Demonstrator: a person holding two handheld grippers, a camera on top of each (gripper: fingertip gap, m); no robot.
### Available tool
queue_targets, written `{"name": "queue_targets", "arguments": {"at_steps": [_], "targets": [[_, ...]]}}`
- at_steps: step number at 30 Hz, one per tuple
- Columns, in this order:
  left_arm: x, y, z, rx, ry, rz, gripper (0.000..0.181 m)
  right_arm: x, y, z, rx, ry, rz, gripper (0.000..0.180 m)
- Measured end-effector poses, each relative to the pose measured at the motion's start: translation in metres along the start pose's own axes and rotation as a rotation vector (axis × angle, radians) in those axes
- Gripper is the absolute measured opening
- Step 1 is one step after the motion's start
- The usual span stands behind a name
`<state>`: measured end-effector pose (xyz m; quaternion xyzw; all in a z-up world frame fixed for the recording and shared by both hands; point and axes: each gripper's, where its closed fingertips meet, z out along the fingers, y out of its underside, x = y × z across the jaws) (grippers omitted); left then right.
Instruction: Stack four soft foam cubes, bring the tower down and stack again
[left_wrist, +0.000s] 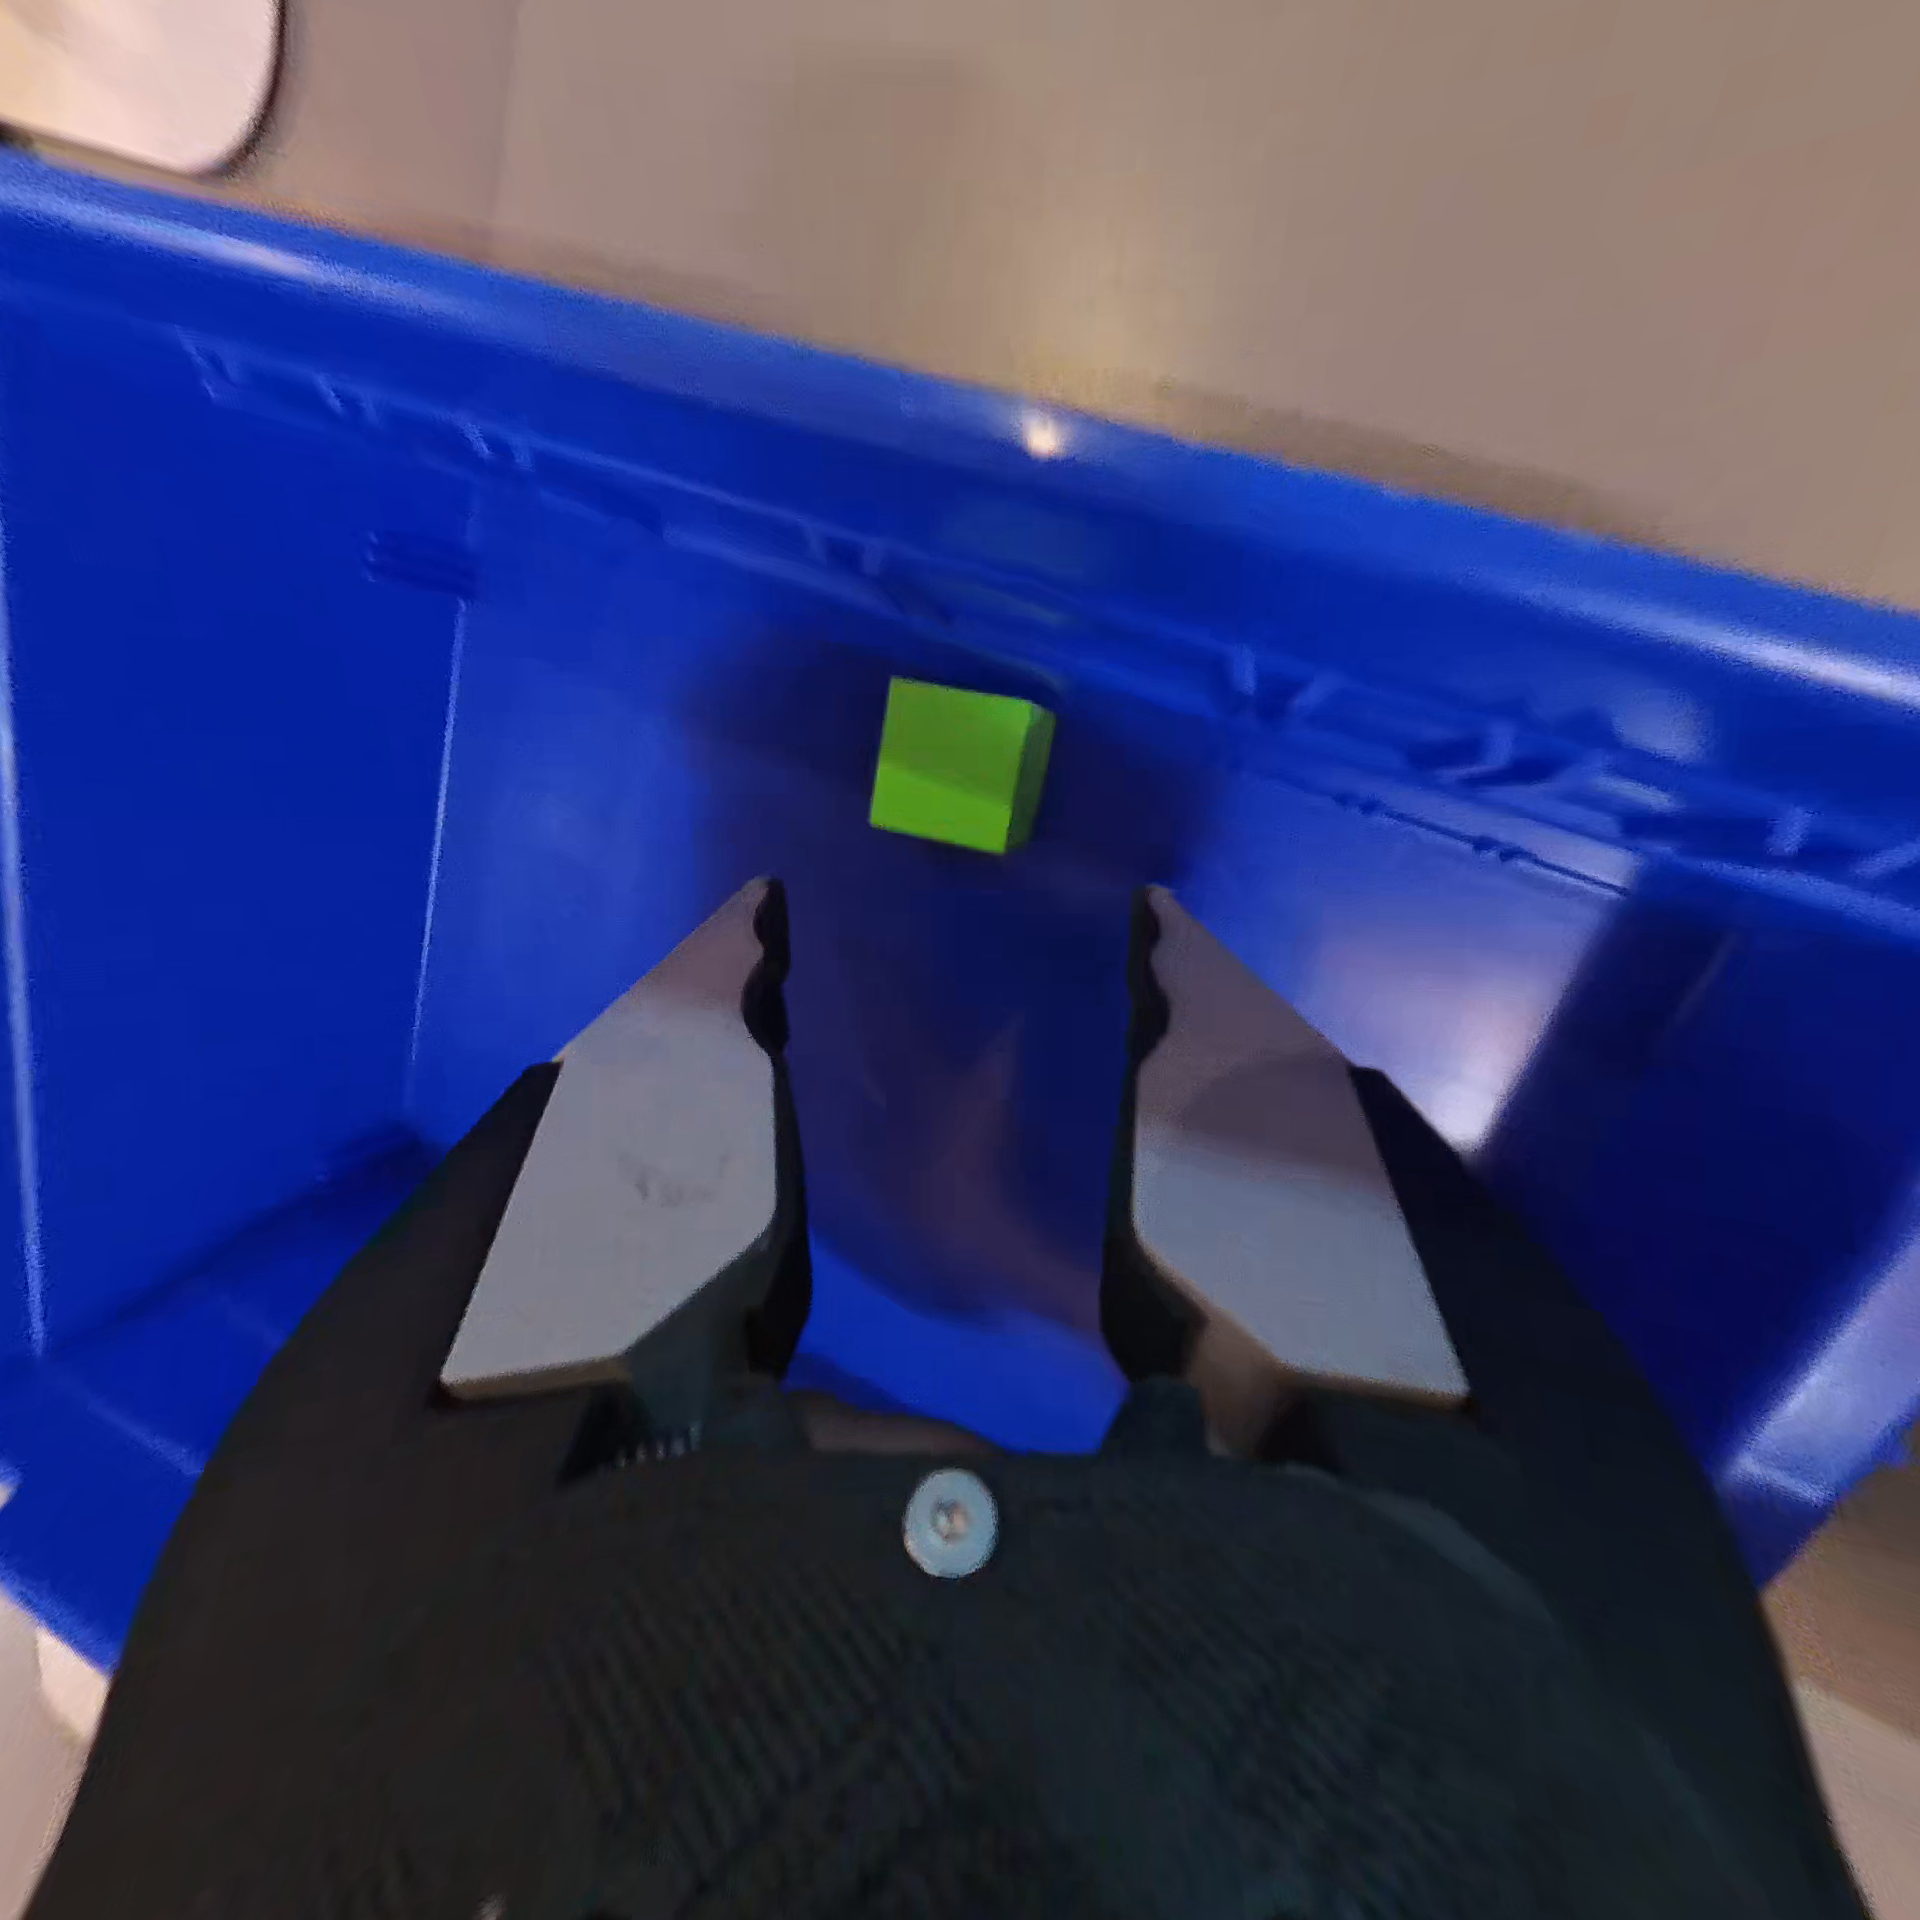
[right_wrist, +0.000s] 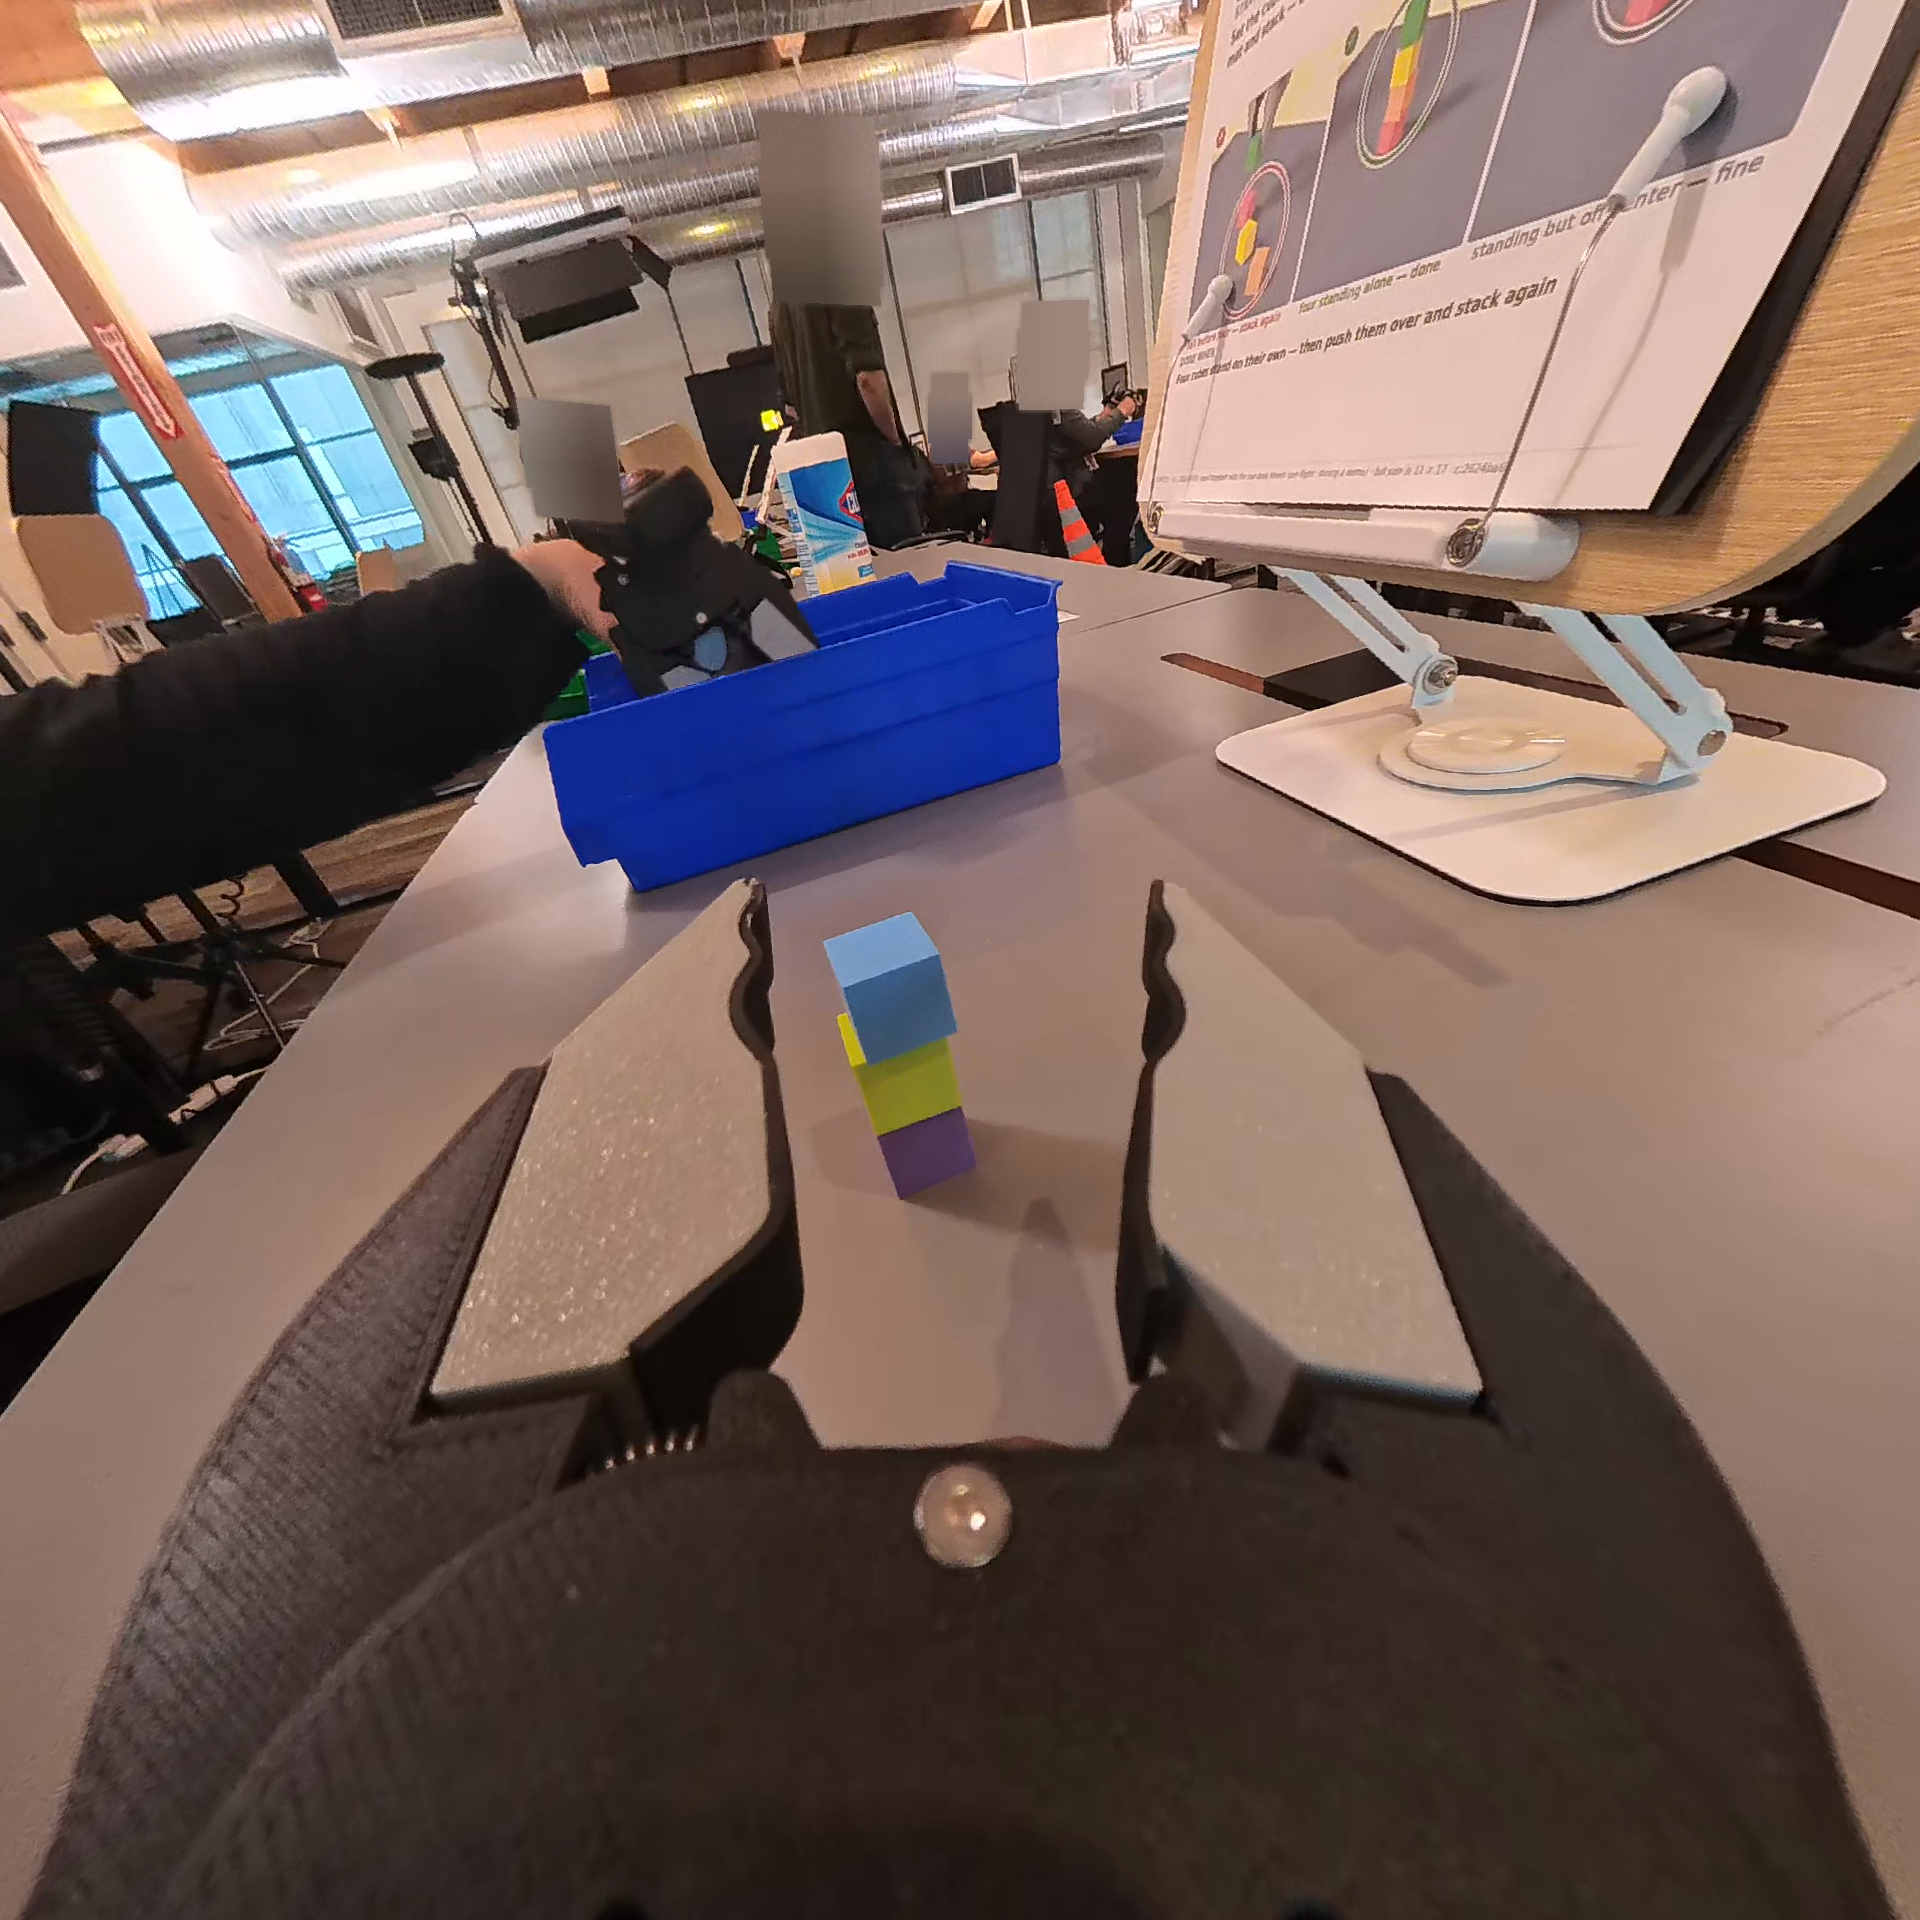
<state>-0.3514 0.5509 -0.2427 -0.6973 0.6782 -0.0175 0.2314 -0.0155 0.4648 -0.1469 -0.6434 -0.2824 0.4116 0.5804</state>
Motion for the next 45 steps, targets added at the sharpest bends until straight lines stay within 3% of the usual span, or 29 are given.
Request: {"name": "queue_targets", "arguments": {"at_steps": [4, 7, 12, 17, 20, 22, 25, 27, 32, 40, 45], "targets": [[0.002, -0.020, 0.004, 0.086, 0.038, 0.007, 0.059, -0.001, 0.002, 0.001, -0.009, -0.009, 0.004, 0.070], [0.001, -0.015, 0.015, 0.035, 0.057, 0.016, 0.030, -0.002, 0.003, 0.002, -0.018, -0.014, 0.005, 0.069], [-0.011, 0.002, -0.009, -0.051, -0.028, 0.066, 0.029, -0.006, 0.003, 0.002, -0.021, -0.018, 0.001, 0.068], [-0.018, -0.070, -0.129, 0.382, -0.304, 0.077, 0.028, -0.013, 0.005, 0.006, -0.044, -0.034, -0.006, 0.067], [0.019, -0.152, -0.203, 0.766, -0.445, 0.168, 0.028, -0.013, 0.001, 0.010, -0.040, -0.023, 0.009, 0.071], [0.066, -0.200, -0.226, 0.990, -0.391, 0.239, 0.027, -0.016, 0.000, 0.012, -0.045, -0.037, 0.030, 0.074], [0.098, -0.252, -0.206, 1.096, -0.399, 0.253, 0.027, -0.019, -0.002, 0.010, -0.047, -0.030, 0.037, 0.074], [0.098, -0.279, -0.168, 1.061, -0.486, 0.247, 0.027, -0.026, -0.005, 0.009, -0.044, -0.050, 0.039, 0.072], [0.121, -0.325, -0.076, 0.967, -0.505, 0.380, 0.027, -0.049, -0.015, 0.005, -0.060, -0.146, 0.056, 0.068], [0.123, -0.324, -0.067, 0.921, -0.738, 0.499, 0.027, -0.077, -0.025, -0.001, -0.088, -0.283, 0.070, 0.048], [0.139, -0.321, -0.054, 0.903, -0.709, 0.595, 0.027, -0.089, -0.024, 0.006, -0.094, -0.319, 0.089, 0.041]]}}
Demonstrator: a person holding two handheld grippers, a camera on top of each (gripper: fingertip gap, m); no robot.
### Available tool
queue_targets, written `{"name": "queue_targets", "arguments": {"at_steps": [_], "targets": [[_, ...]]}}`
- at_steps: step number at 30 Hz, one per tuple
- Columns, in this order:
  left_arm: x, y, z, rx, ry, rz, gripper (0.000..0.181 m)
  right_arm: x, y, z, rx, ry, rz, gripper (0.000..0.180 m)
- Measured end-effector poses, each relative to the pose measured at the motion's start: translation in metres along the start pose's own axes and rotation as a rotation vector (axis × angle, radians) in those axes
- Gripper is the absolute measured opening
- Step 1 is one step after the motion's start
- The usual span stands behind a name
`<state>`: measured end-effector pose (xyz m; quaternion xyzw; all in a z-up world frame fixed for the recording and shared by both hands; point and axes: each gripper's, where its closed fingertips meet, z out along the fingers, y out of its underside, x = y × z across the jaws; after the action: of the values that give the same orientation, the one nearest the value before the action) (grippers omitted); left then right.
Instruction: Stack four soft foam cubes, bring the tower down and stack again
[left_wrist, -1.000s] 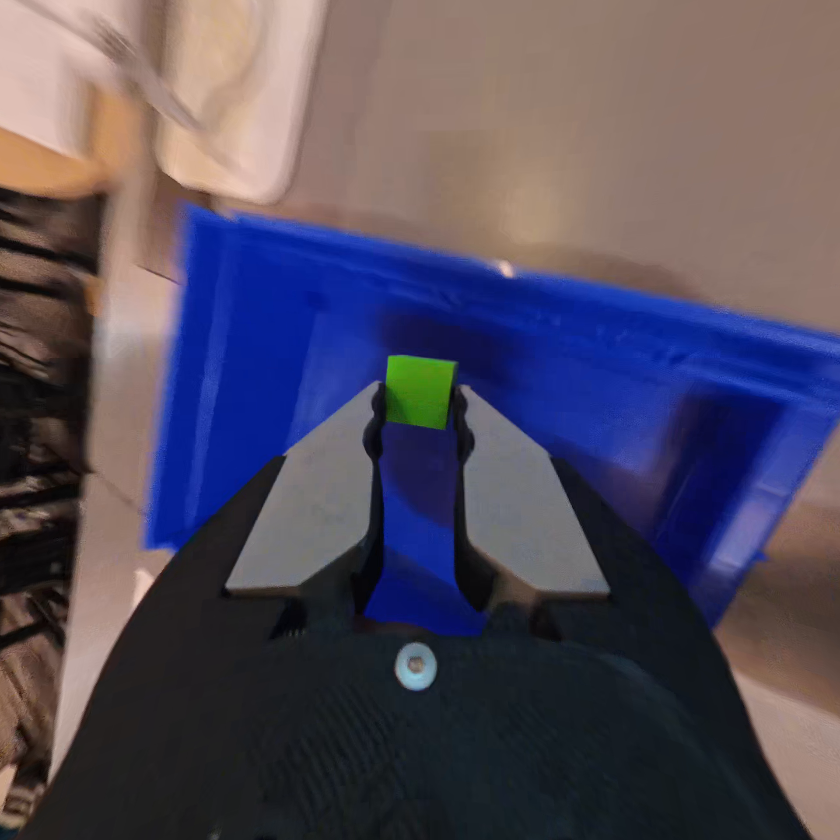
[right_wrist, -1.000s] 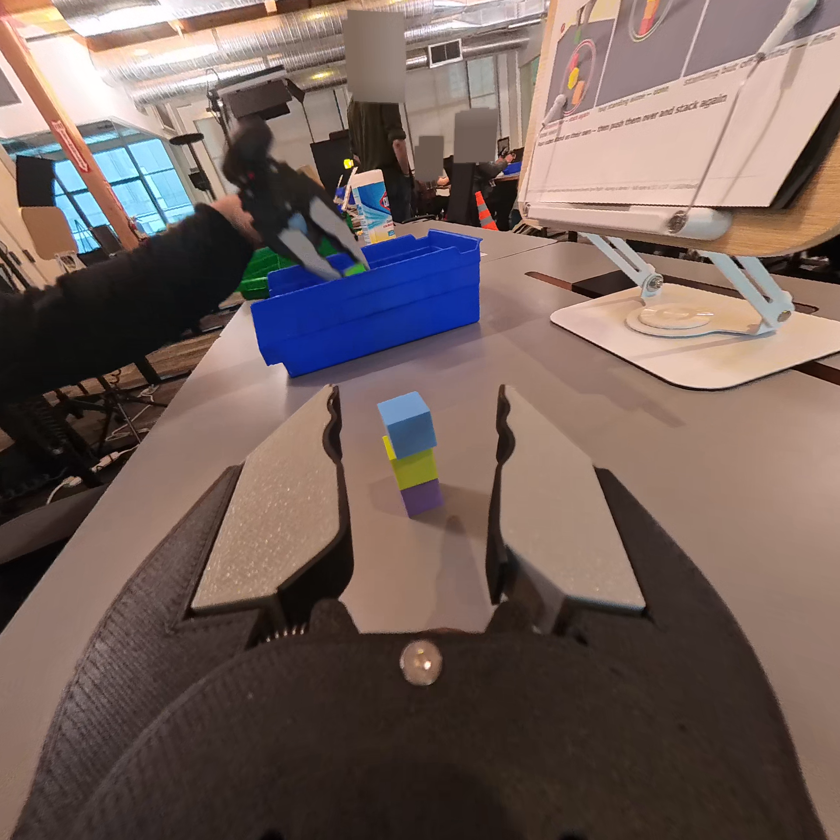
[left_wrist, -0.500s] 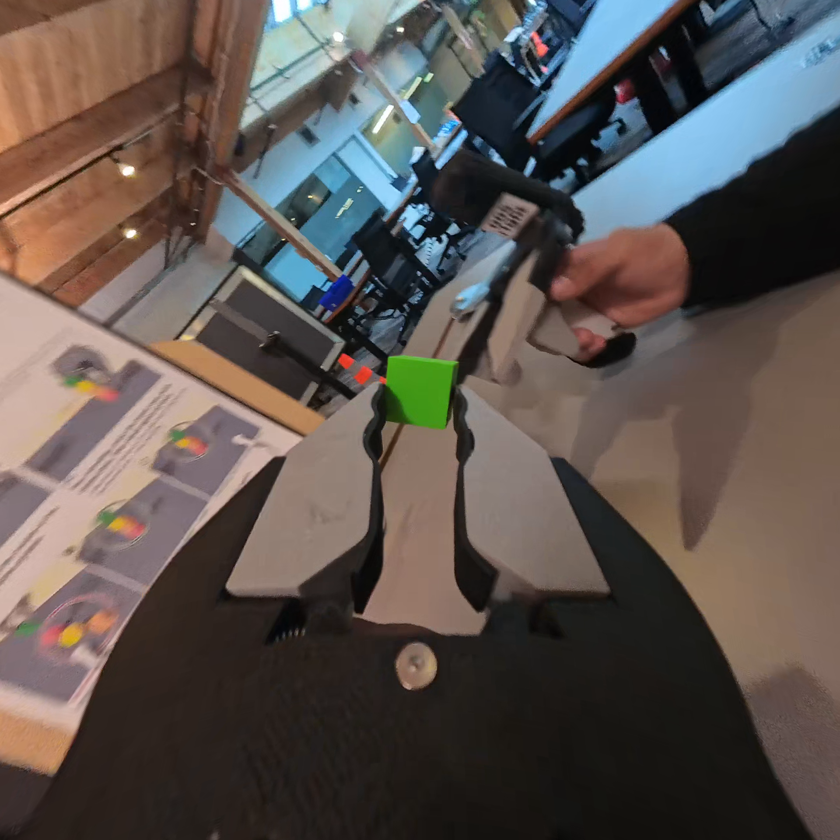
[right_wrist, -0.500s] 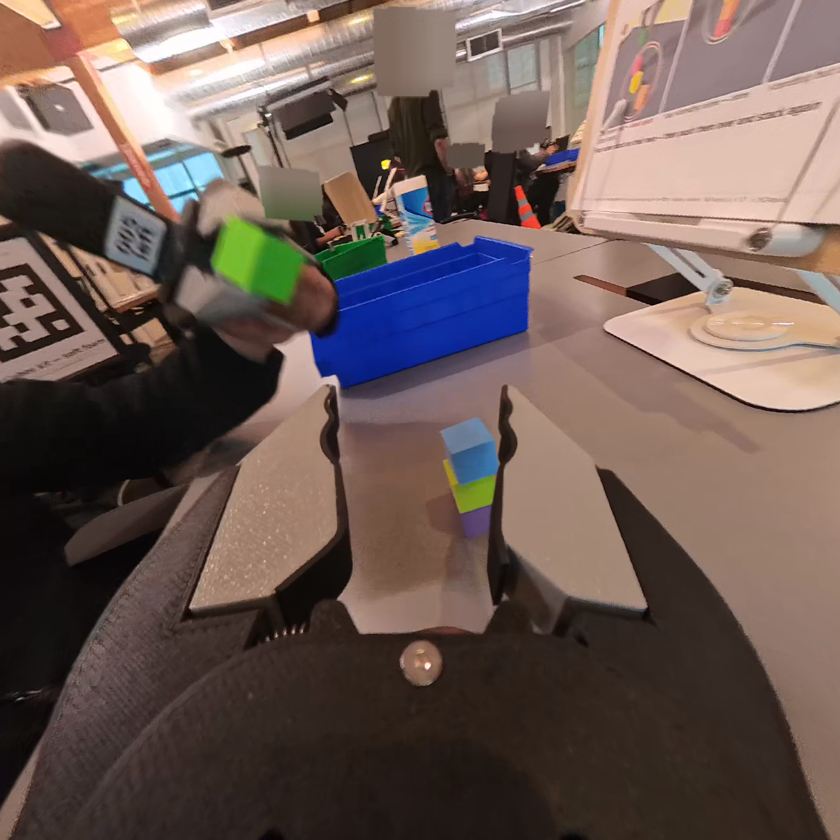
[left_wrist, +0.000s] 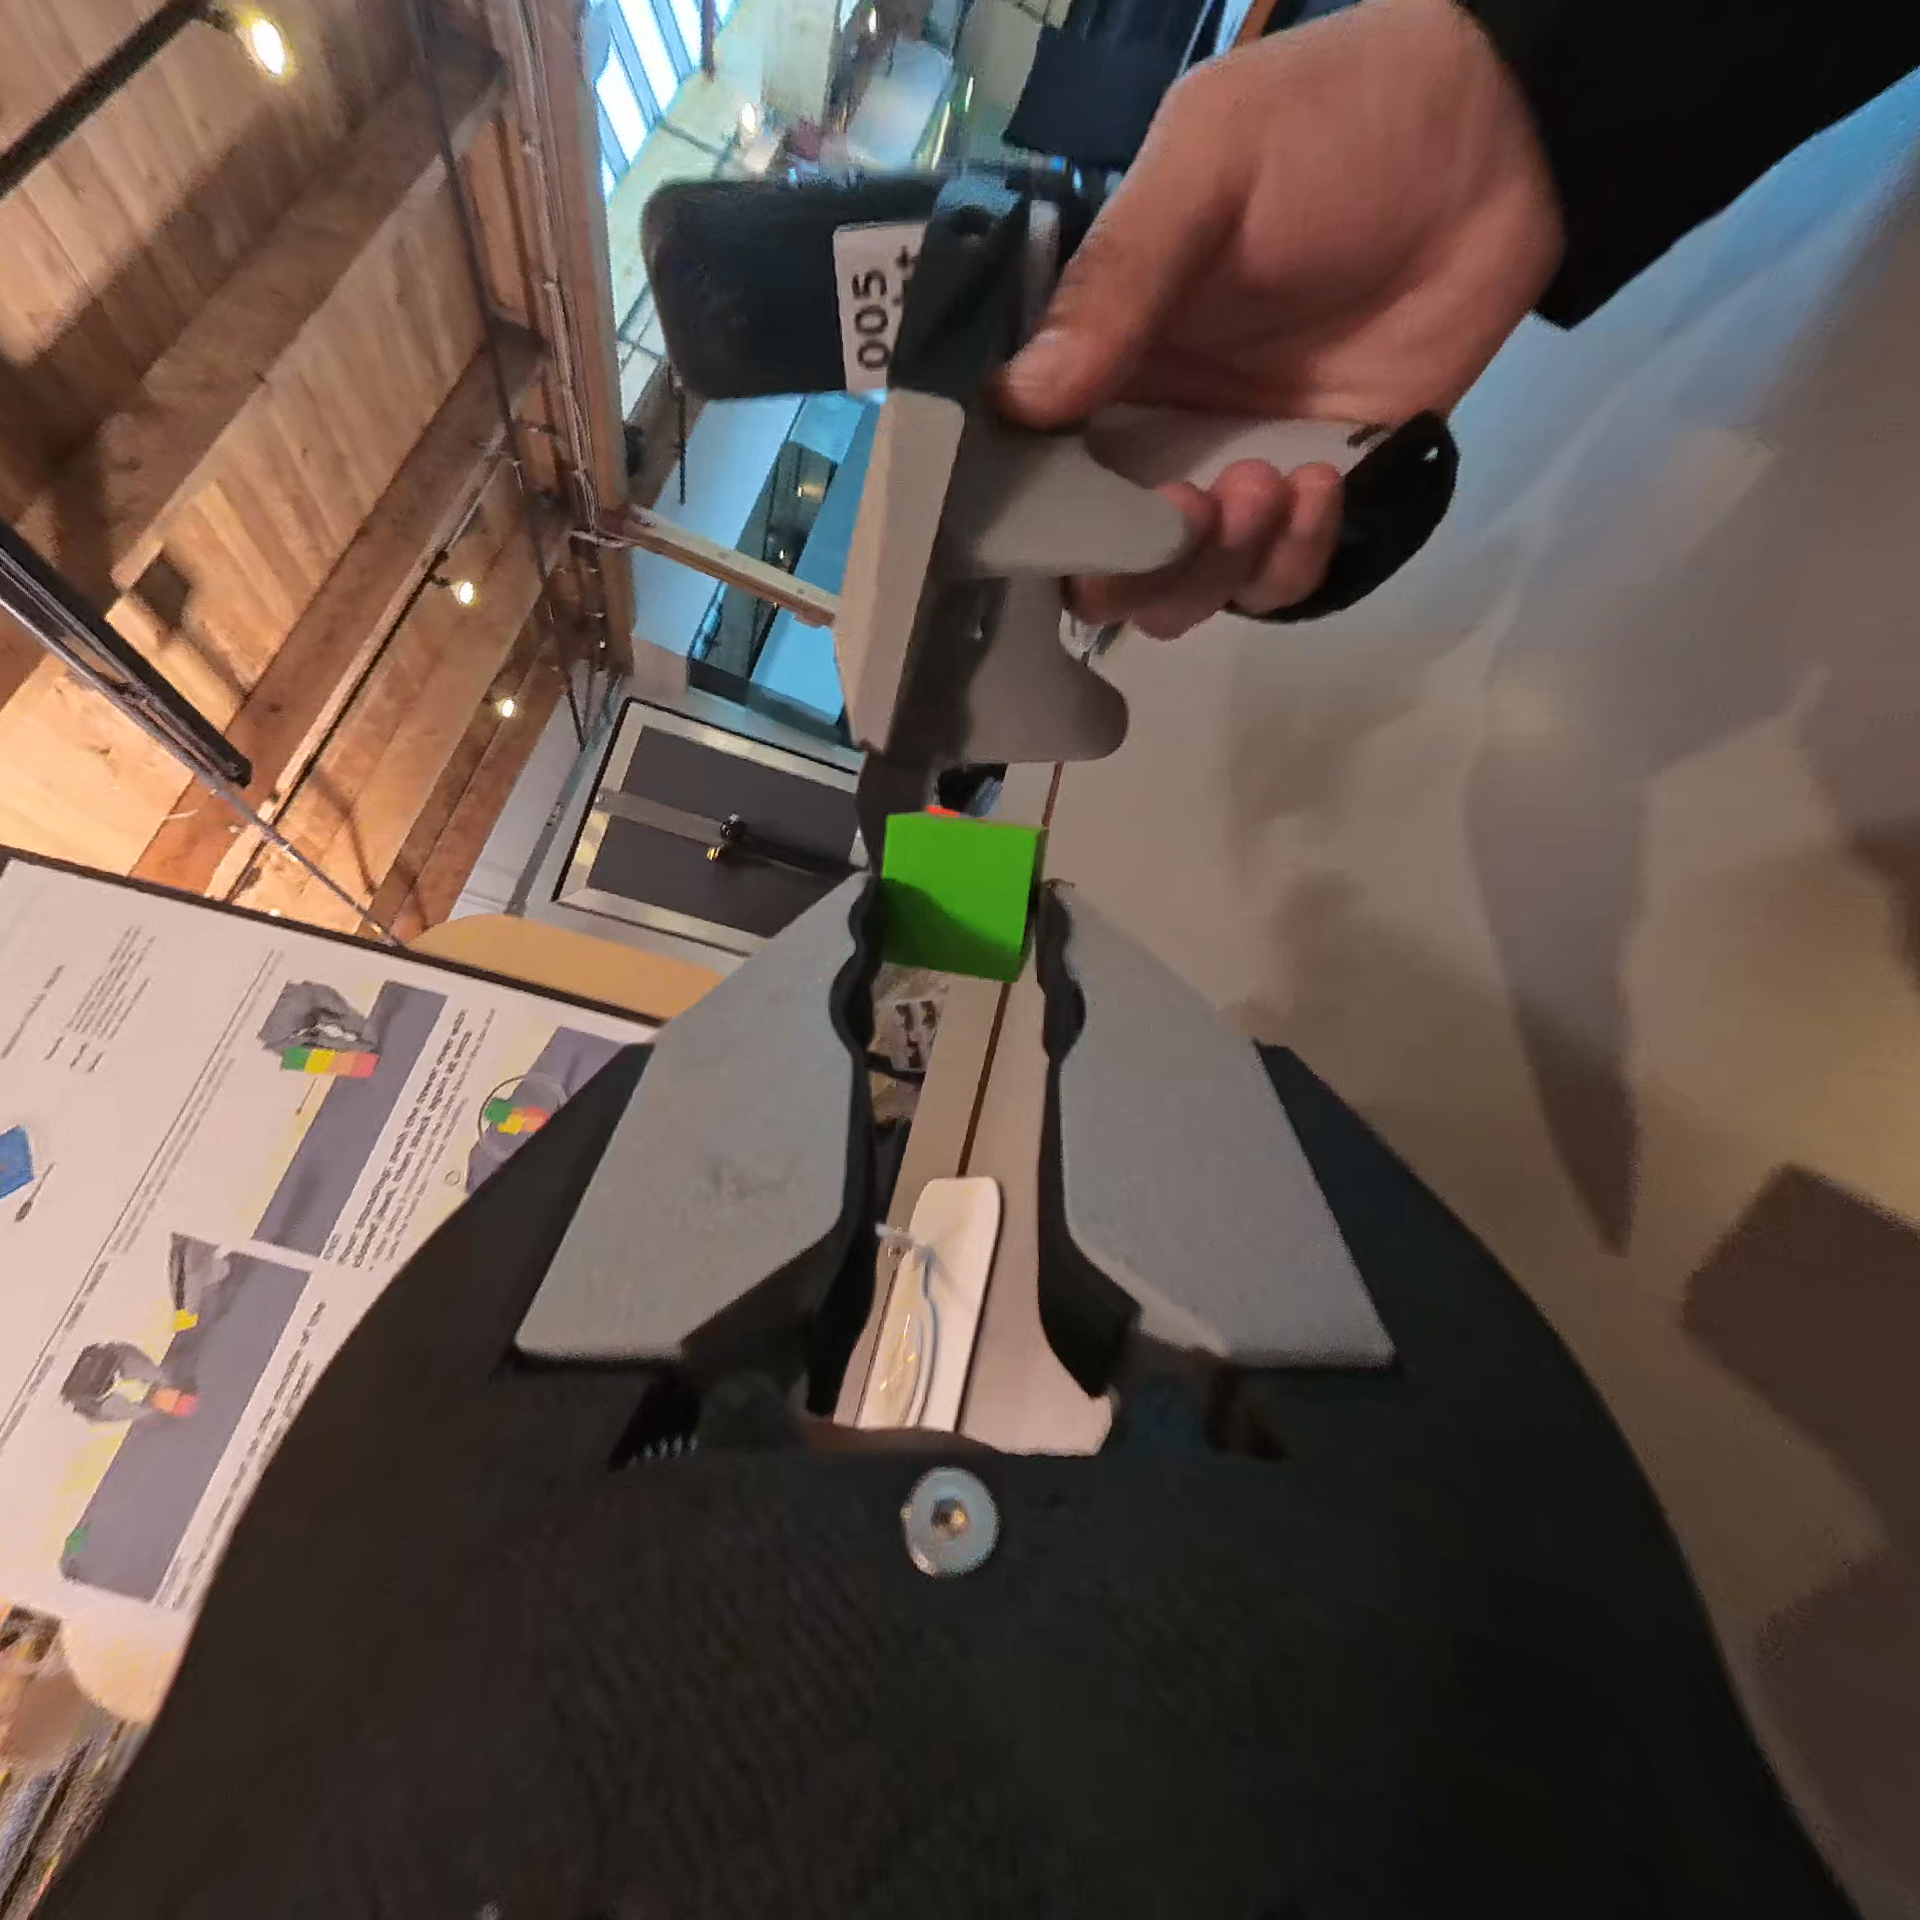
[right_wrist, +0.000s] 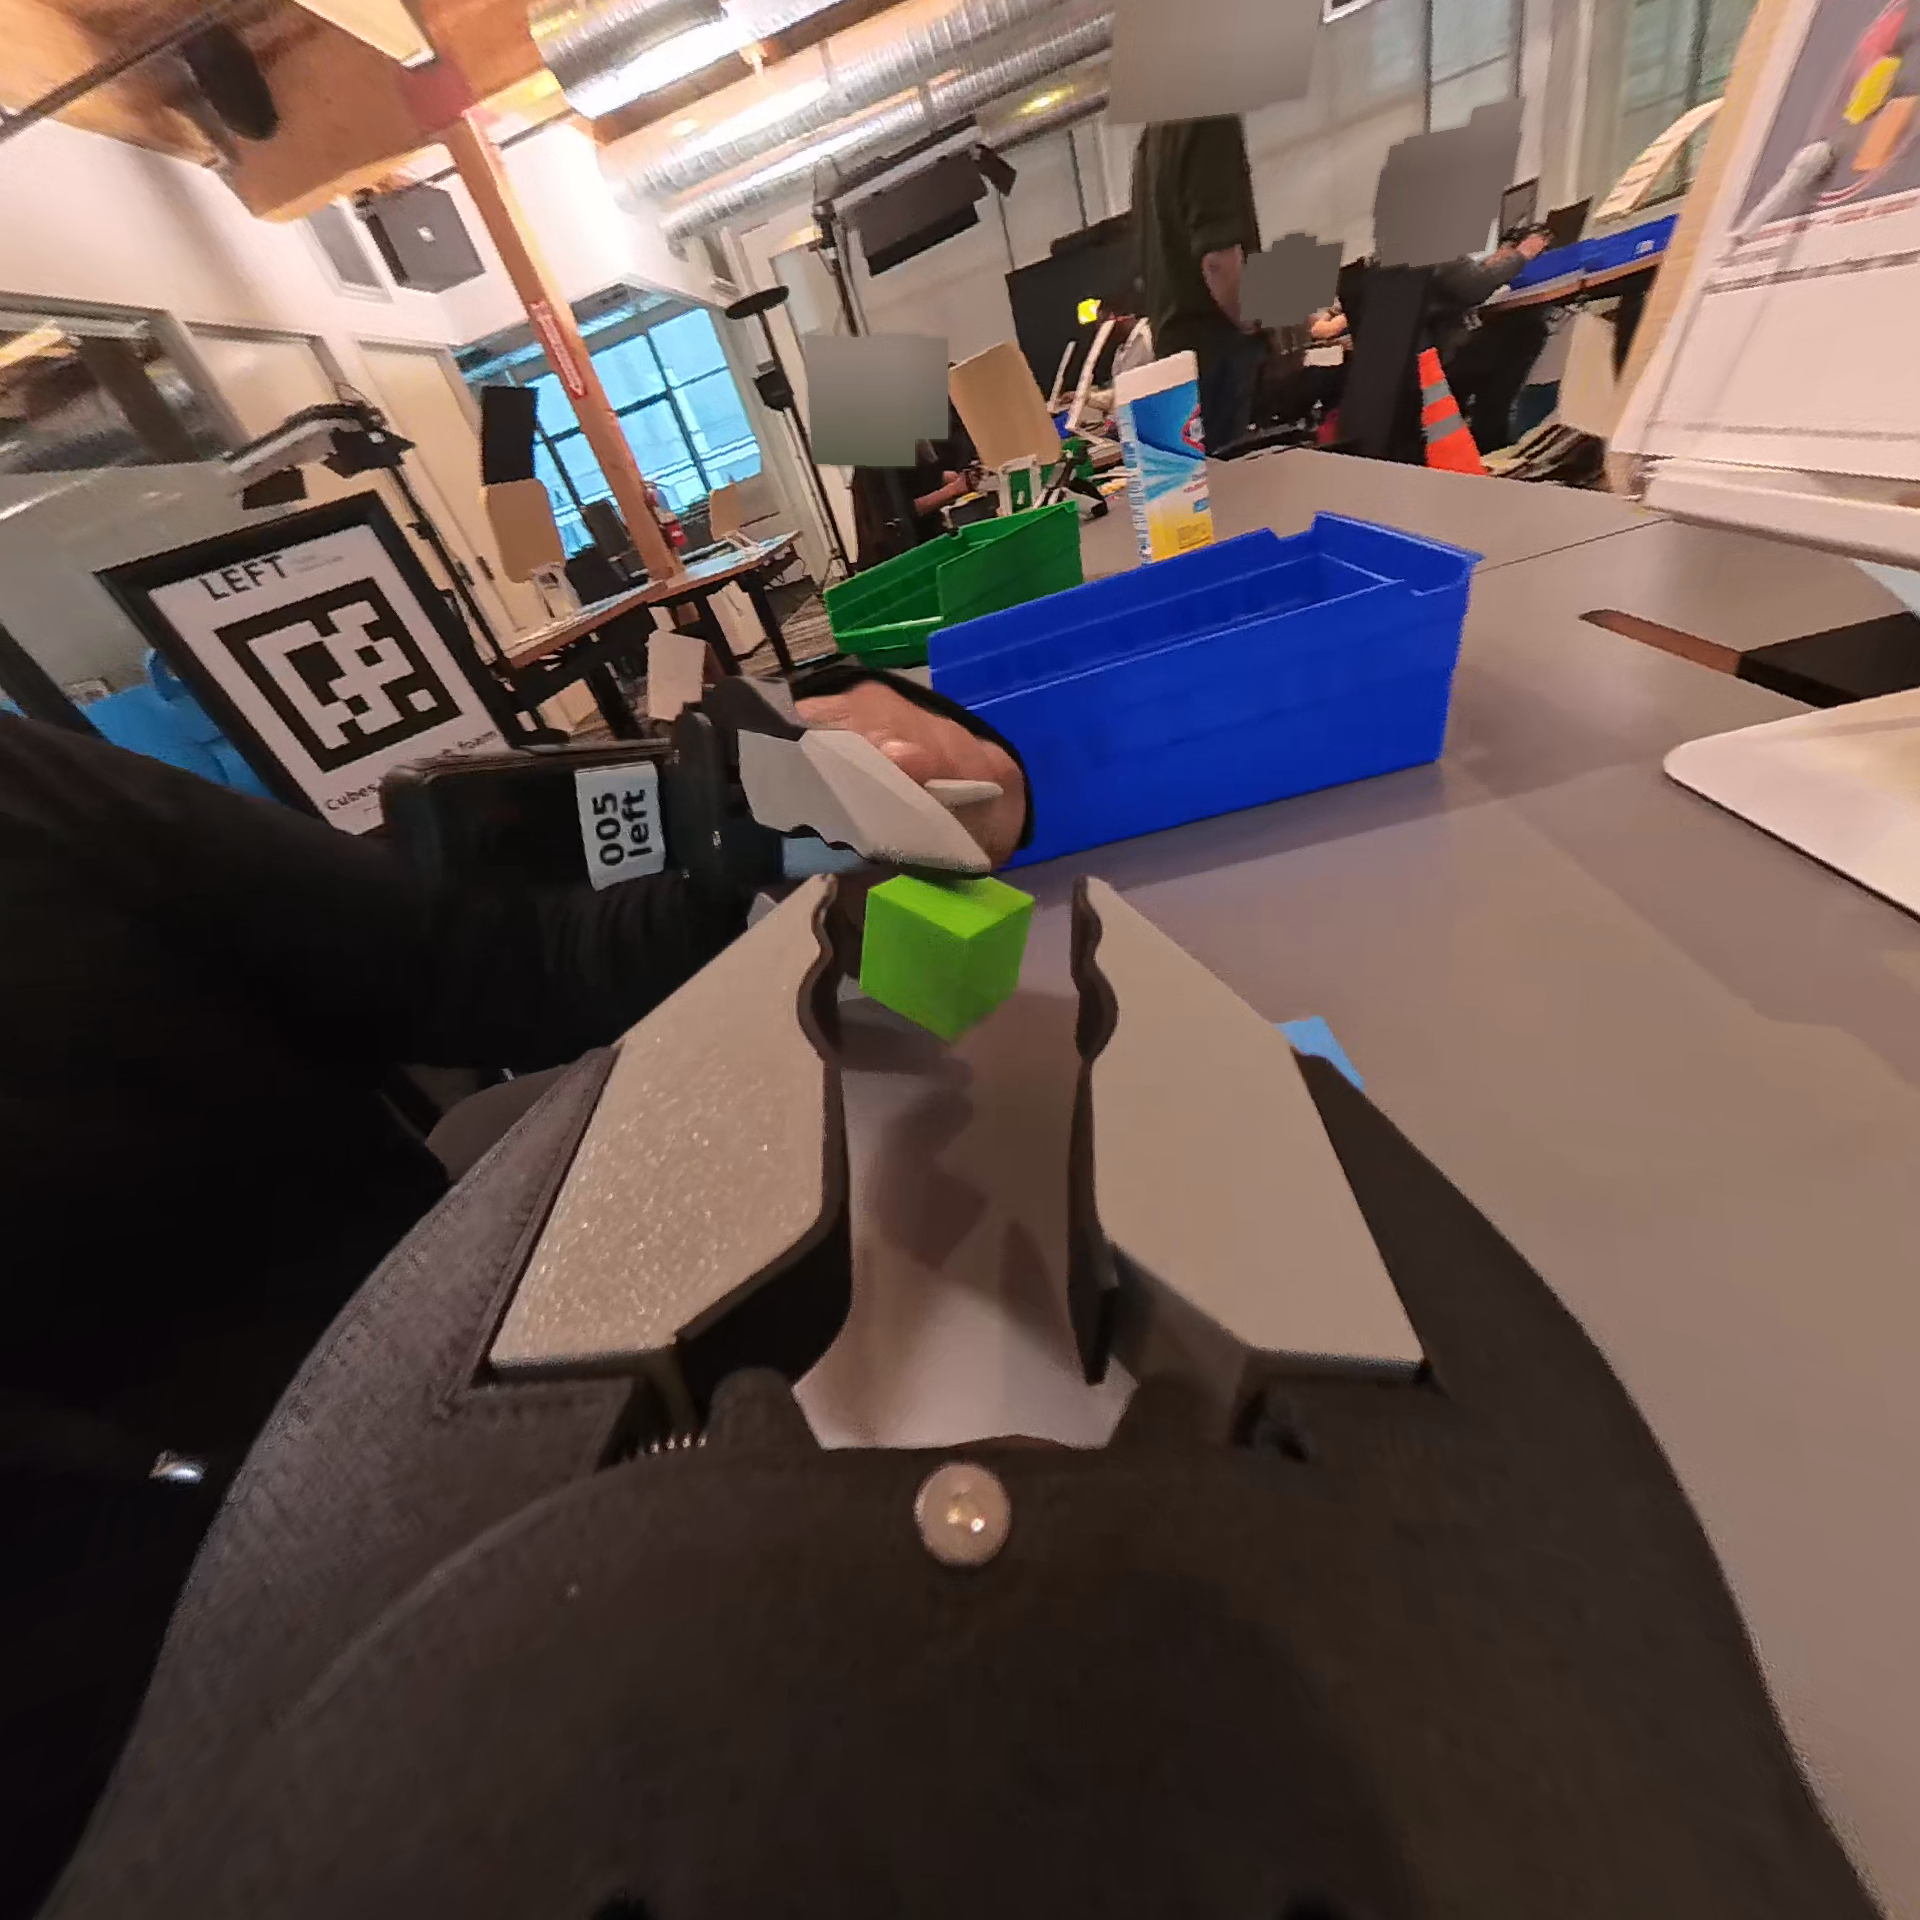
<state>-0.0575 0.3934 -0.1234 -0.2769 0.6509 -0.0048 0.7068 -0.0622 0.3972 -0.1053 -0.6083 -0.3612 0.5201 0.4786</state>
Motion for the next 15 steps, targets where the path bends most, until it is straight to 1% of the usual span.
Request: {"name": "queue_targets", "arguments": {"at_steps": [4, 7, 10, 13, 15], "targets": [[-0.005, -0.020, -0.006, 0.097, -0.019, -0.040, 0.027, -0.014, 0.007, 0.006, -0.025, -0.089, -0.003, 0.041], [-0.011, -0.034, -0.012, 0.162, -0.051, -0.046, 0.027, -0.032, 0.003, 0.005, 0.010, -0.223, 0.045, 0.039], [-0.014, -0.039, -0.014, 0.181, -0.071, -0.040, 0.027, -0.047, 0.004, 0.004, 0.012, -0.333, 0.087, 0.037], [-0.014, -0.035, -0.013, 0.177, -0.065, -0.055, 0.027, -0.048, 0.004, 0.004, 0.015, -0.326, 0.059, 0.043], [-0.013, -0.029, -0.012, 0.163, -0.055, -0.069, 0.027, -0.043, 0.004, 0.003, 0.011, -0.294, 0.050, 0.041]]}}
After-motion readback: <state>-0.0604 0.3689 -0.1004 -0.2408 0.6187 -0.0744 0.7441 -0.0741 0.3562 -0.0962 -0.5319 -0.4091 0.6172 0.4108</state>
